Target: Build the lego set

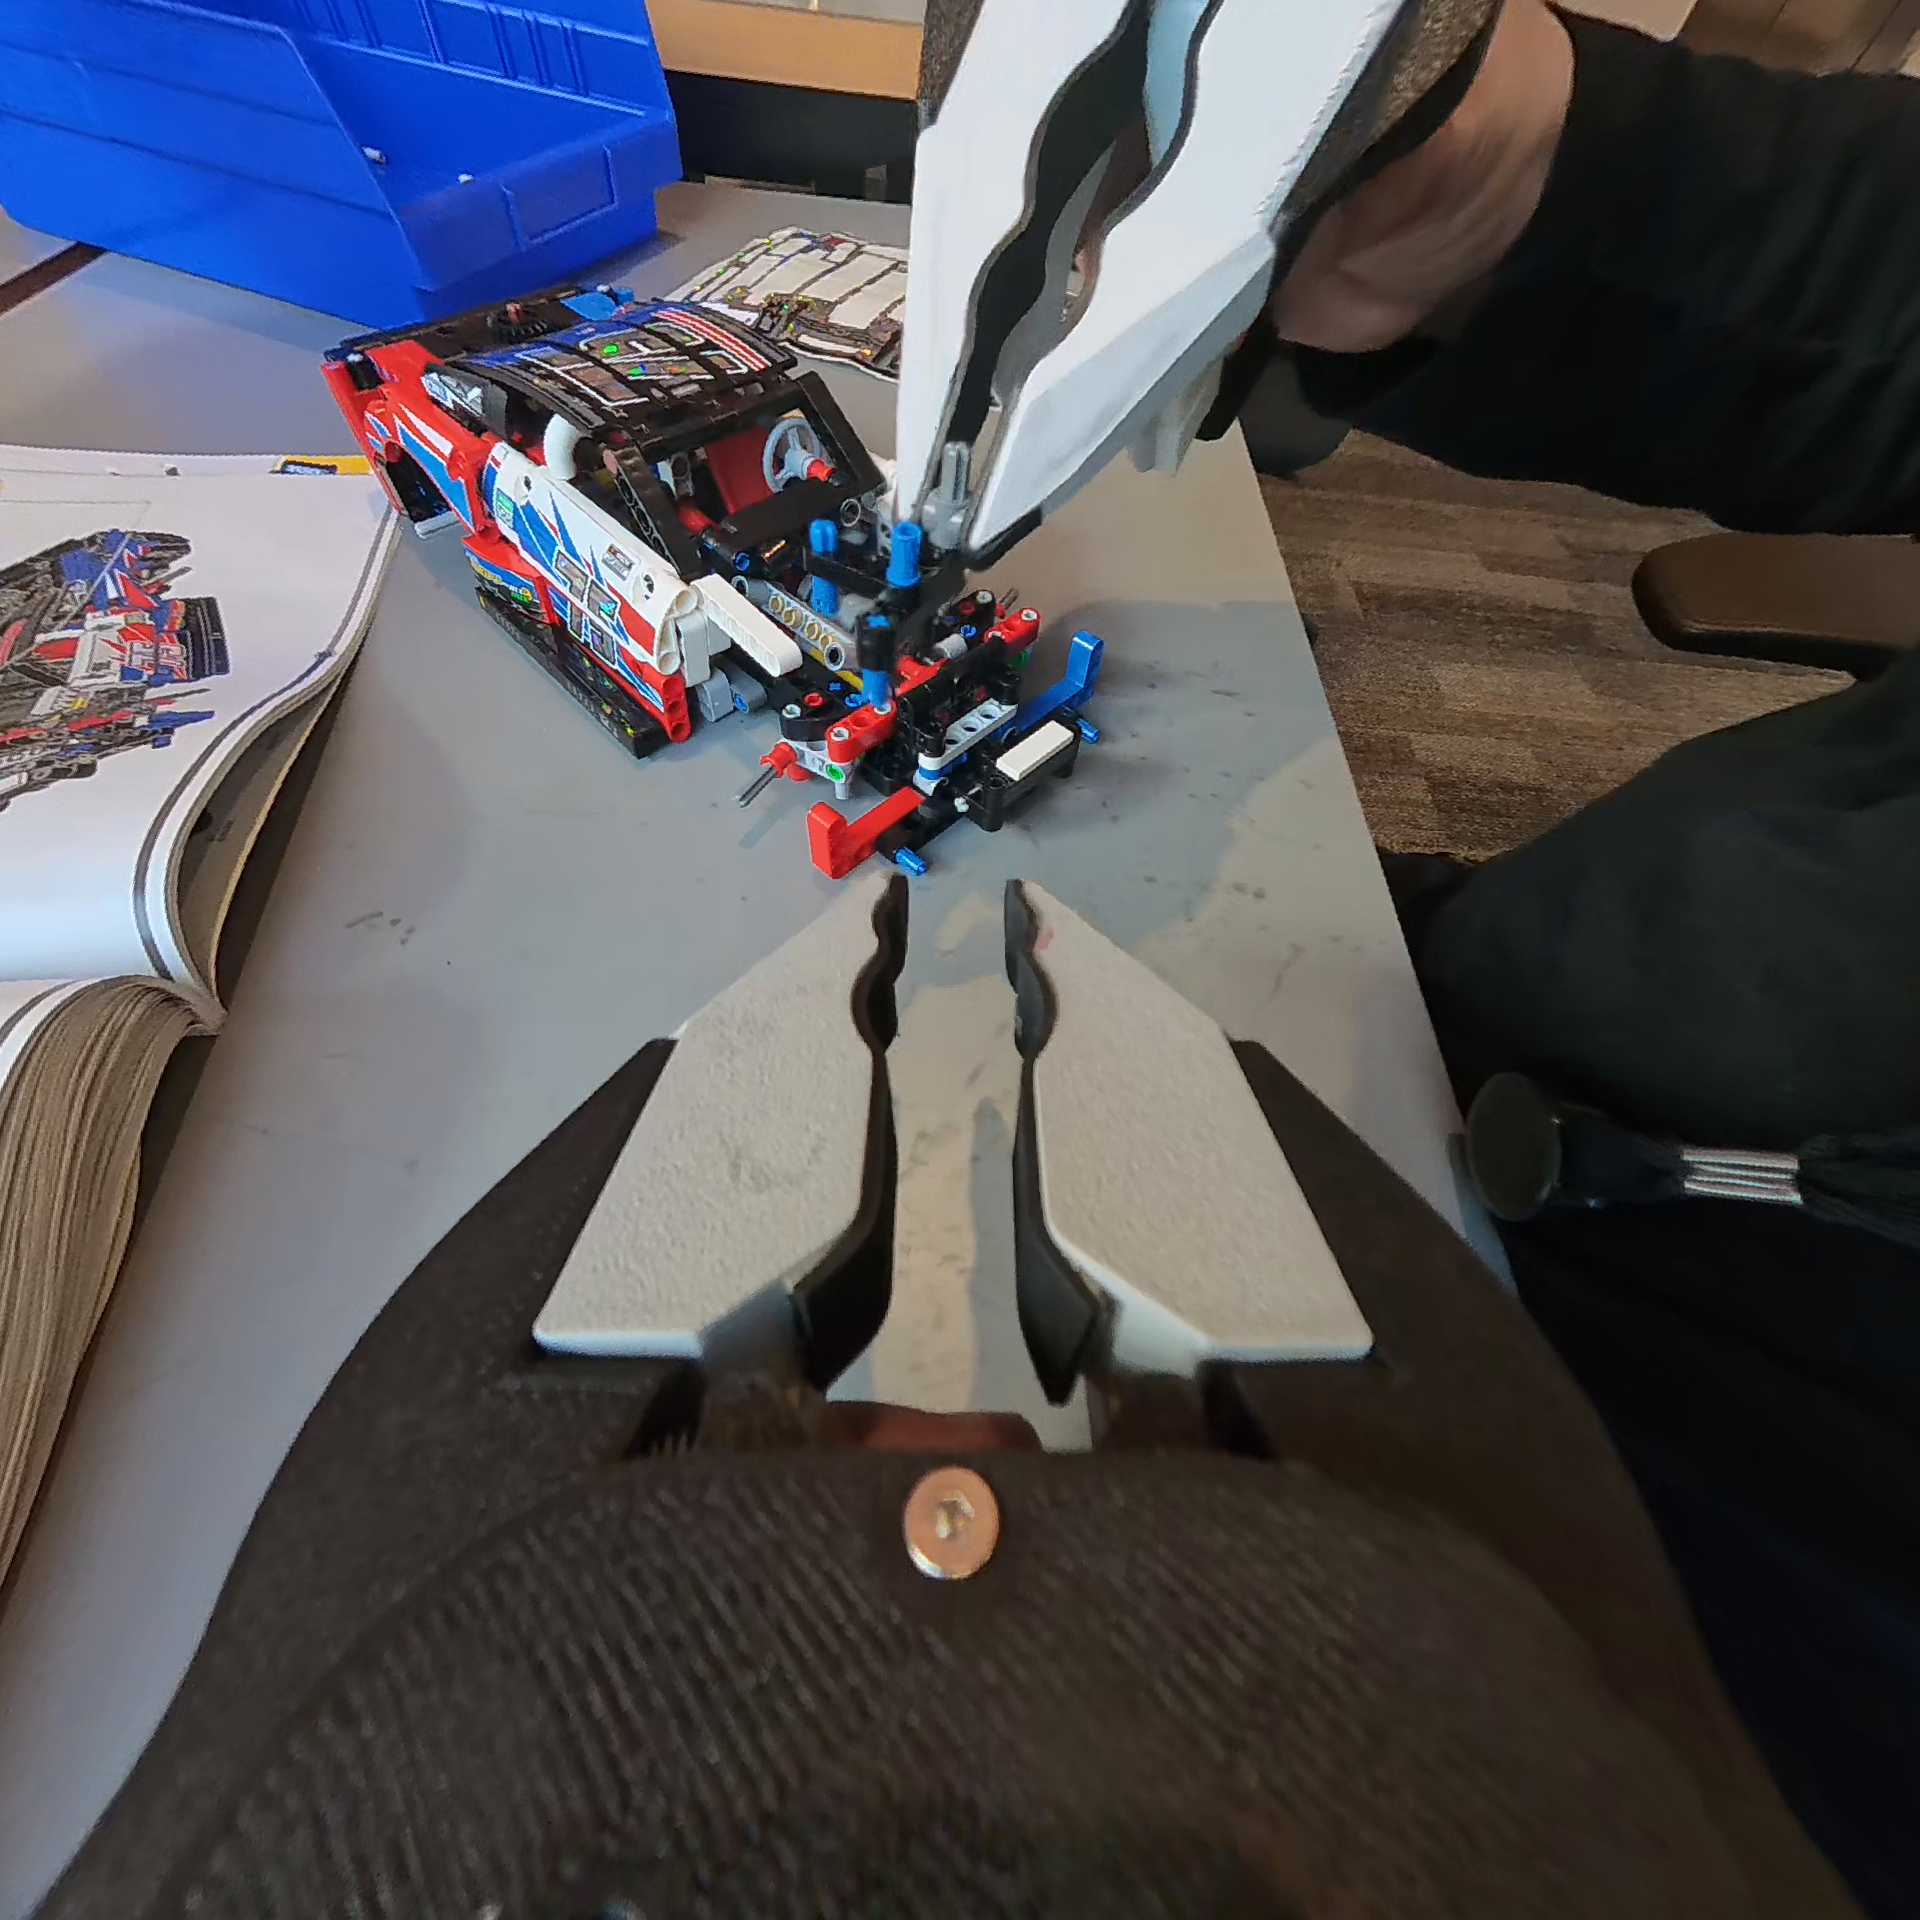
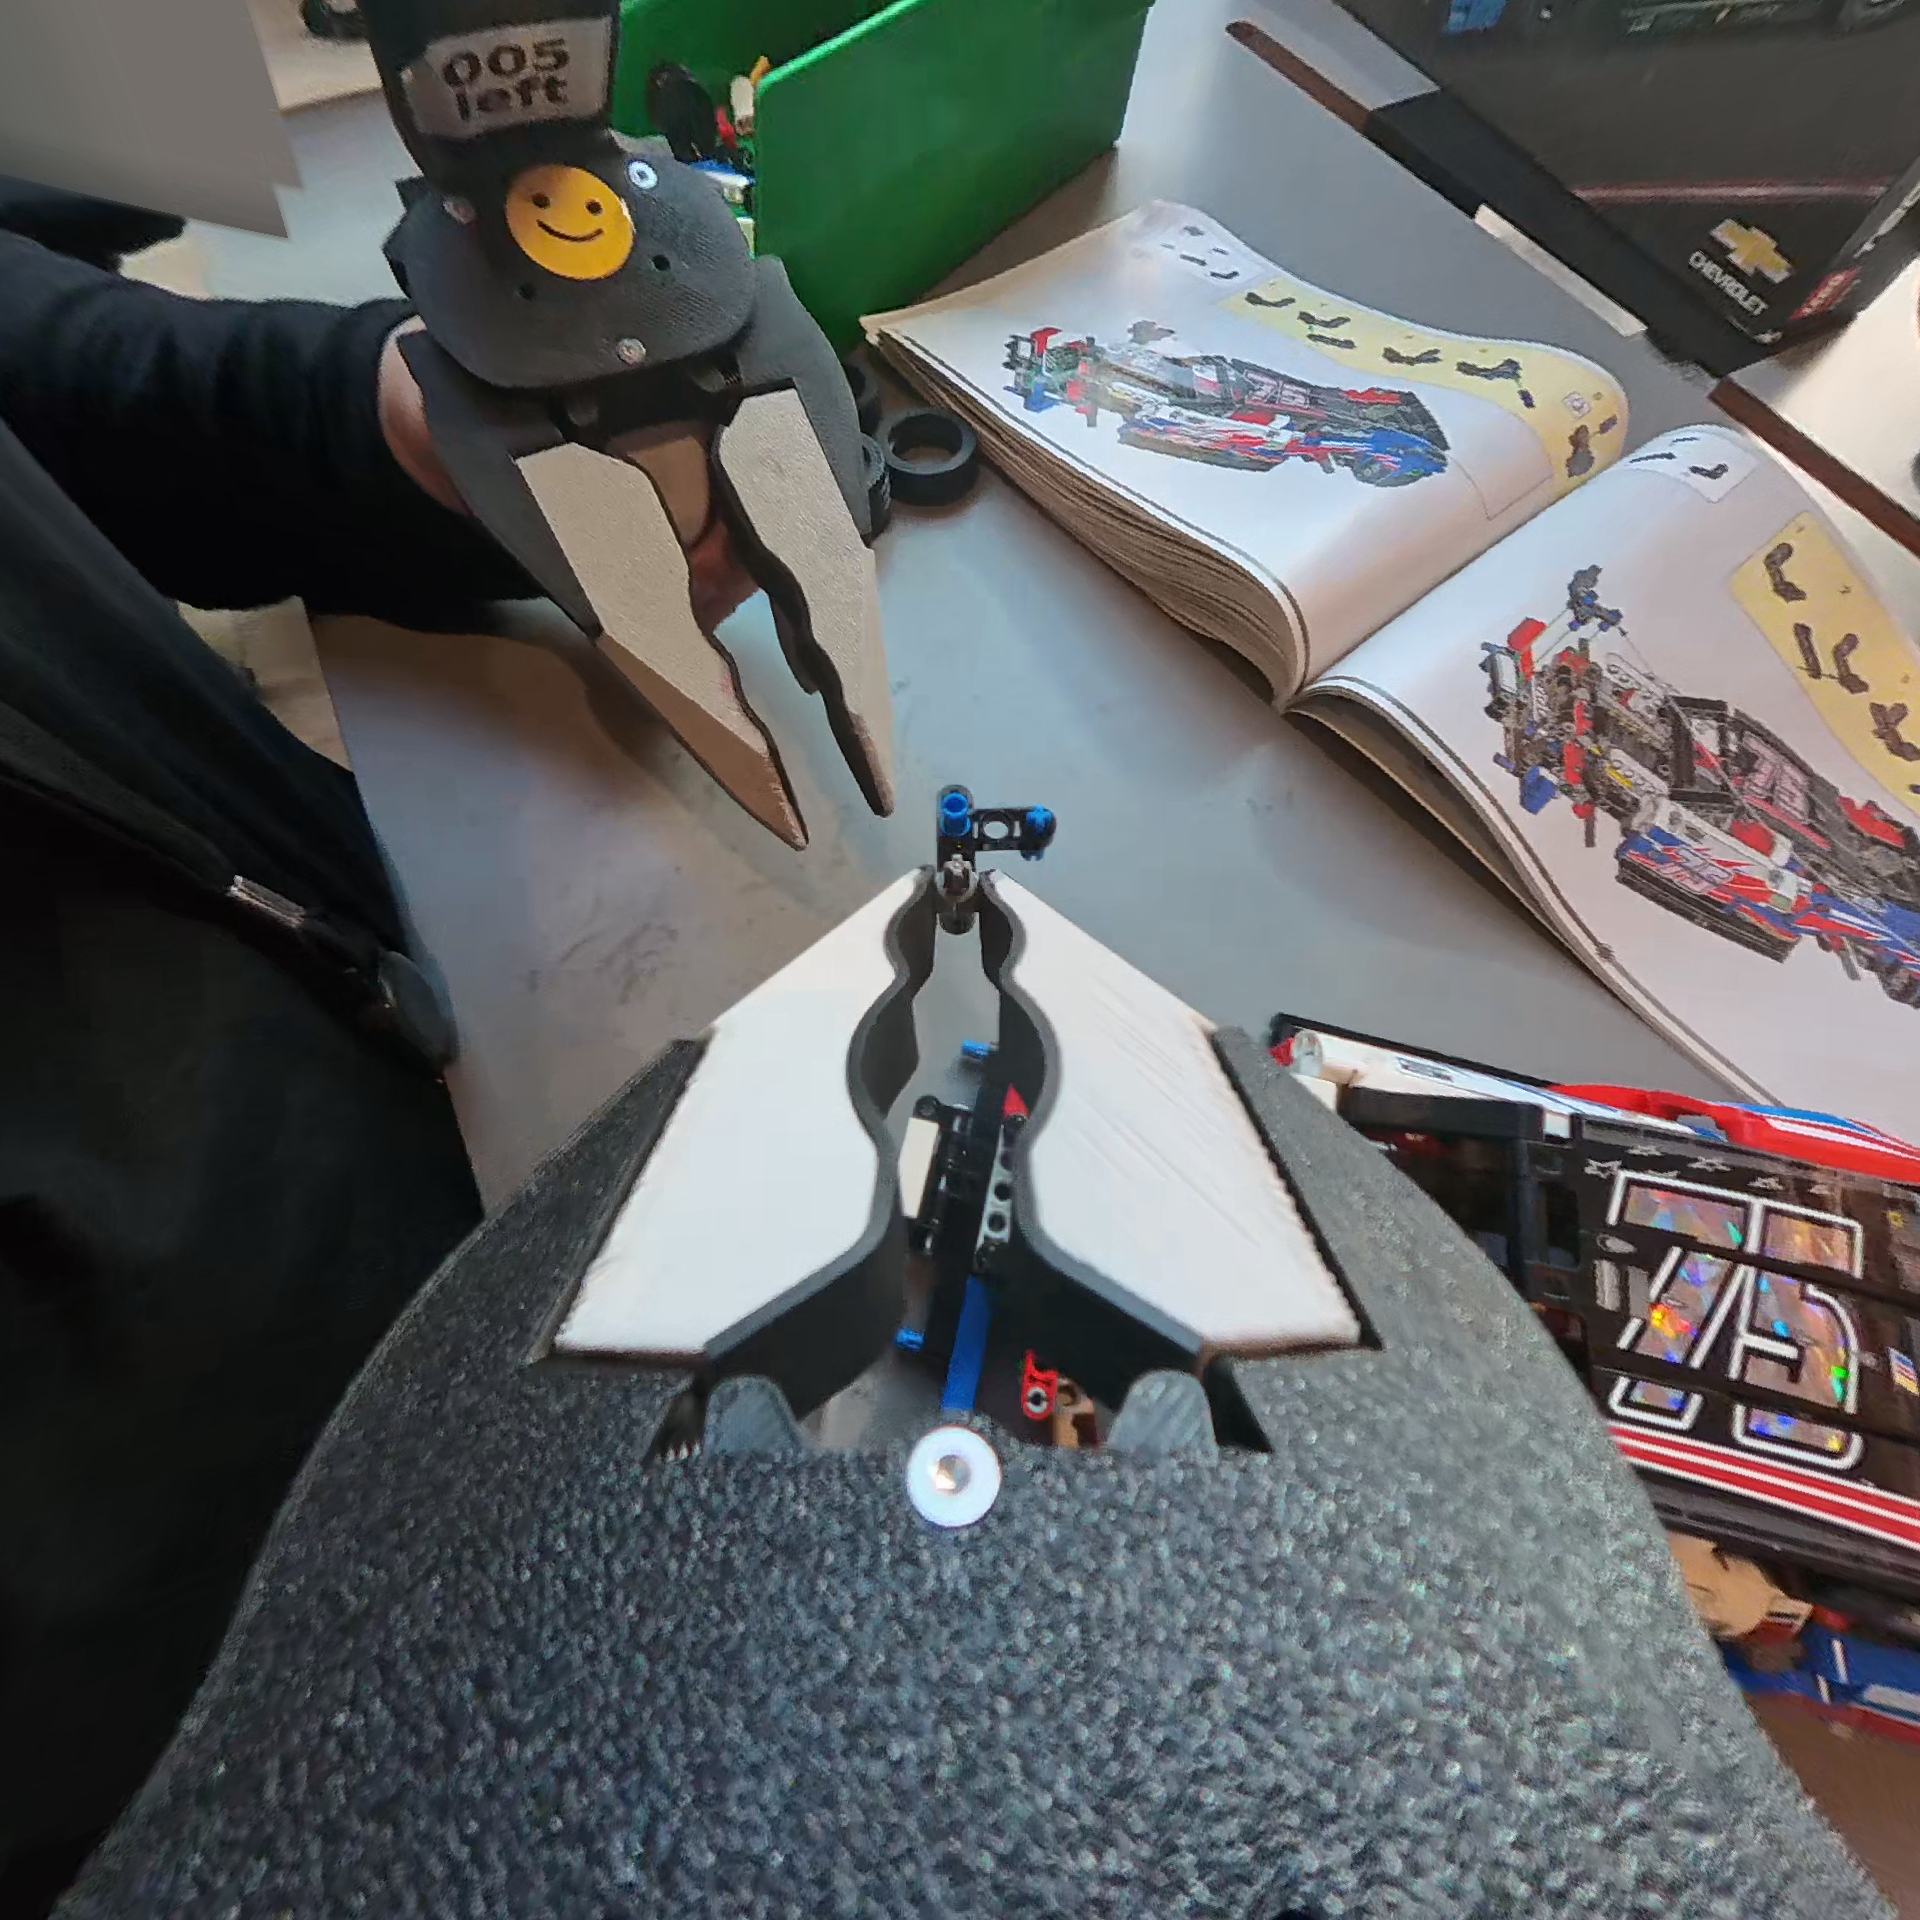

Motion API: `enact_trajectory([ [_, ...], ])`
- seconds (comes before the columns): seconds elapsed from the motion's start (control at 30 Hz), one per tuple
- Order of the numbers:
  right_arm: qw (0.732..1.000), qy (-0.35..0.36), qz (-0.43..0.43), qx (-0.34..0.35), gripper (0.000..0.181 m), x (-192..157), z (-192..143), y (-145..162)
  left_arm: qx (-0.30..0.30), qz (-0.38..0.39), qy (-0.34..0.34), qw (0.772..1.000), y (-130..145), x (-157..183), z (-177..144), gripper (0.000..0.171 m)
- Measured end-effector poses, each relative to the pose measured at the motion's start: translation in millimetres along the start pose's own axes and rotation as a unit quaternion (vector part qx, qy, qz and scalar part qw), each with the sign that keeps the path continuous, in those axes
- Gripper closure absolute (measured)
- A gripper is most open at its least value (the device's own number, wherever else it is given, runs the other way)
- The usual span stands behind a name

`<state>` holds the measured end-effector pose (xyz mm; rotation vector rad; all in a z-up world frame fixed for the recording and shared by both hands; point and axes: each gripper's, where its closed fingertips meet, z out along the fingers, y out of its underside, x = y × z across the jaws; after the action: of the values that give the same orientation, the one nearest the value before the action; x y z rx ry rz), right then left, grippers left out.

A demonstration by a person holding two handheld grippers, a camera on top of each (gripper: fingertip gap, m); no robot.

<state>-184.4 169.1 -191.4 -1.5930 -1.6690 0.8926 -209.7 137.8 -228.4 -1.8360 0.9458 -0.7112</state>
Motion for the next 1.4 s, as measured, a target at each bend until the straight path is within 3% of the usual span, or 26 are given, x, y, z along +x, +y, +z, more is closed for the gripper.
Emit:
enact_trajectory([
  [0.13, 1.000, 0.017, -0.001, -0.019, 0.174, 2, -2, 11, -0.004, -0.003, 0.000, 1.000, 2, -1, 1, 0.156],
  [0.37, 0.998, 0.041, 0.053, 0.017, 0.174, 1, -30, 12, -0.014, -0.003, -0.006, 1.000, 7, -3, 6, 0.157],
  [0.5, 0.996, 0.072, 0.043, 0.000, 0.175, 2, -43, 30, -0.027, 0.003, -0.005, 1.000, 12, -2, 11, 0.158],
  [0.7, 0.996, 0.063, 0.061, 0.009, 0.174, -9, -54, 47, -0.018, 0.031, -0.013, 0.999, 8, -1, 13, 0.158],
  [0.9, 0.996, 0.069, 0.049, -0.010, 0.174, -14, -51, 77, -0.036, 0.037, 0.017, 0.999, 1, 6, 30, 0.159],
  [1.1, 0.996, 0.085, 0.019, -0.030, 0.174, -11, -43, 91, -0.061, 0.097, 0.030, 0.993, -16, 15, 54, 0.162],
  [1.4, 0.995, 0.095, 0.016, -0.034, 0.174, -4, -33, 102, -0.118, 0.135, 0.057, 0.982, -7, 17, 83, 0.167],
])
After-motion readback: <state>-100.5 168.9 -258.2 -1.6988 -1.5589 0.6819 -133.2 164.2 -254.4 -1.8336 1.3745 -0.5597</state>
